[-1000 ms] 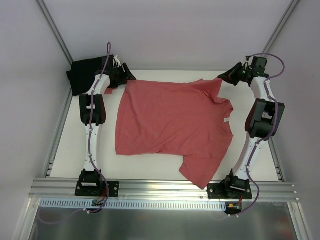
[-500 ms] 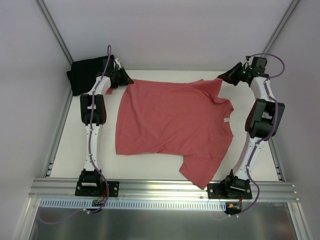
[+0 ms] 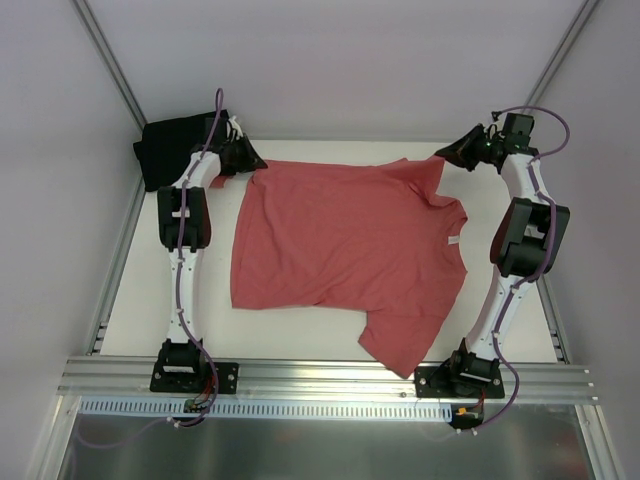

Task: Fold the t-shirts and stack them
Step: Grap the side of the flattened tshirt furthest away from the robot with both arms, then fold the flattened tshirt in 1/3 of the way

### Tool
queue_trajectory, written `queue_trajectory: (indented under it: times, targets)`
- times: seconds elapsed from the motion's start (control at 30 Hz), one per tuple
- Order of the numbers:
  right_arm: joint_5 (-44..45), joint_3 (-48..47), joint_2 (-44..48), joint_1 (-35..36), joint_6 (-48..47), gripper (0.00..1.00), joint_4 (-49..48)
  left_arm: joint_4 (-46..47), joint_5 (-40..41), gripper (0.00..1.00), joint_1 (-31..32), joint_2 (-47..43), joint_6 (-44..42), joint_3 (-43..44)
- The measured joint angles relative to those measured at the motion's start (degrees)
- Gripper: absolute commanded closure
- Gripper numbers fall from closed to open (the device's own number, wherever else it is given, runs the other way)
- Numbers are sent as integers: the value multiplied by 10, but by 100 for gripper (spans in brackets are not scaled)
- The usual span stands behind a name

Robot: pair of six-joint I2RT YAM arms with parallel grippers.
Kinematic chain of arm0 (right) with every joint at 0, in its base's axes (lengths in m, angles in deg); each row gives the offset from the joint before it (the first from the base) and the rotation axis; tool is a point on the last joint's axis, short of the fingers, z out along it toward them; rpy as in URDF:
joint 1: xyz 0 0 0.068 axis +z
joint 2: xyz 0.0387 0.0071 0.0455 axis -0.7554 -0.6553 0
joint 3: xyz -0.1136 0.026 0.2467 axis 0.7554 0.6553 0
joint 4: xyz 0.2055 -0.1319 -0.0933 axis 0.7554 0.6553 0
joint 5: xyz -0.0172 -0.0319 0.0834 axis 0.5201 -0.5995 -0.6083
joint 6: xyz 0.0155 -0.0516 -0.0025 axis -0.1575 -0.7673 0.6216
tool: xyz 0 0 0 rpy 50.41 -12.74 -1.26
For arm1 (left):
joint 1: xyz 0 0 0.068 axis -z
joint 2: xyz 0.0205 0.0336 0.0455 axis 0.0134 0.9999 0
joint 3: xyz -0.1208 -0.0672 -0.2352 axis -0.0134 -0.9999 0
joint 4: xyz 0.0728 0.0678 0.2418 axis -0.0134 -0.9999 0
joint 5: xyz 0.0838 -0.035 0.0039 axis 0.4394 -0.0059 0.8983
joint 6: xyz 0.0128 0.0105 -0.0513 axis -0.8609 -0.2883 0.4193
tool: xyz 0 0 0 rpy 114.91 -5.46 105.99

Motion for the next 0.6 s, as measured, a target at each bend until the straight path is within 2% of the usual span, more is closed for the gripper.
queue_trajectory:
  times: [0.27, 0.6]
  targets:
    - [-9, 23, 23, 1, -3, 100, 1, -14, -2, 100, 0, -38, -14, -14]
    - [-27, 95, 78, 1, -11, 100, 2, -29, -12, 100, 4, -123, -24, -59]
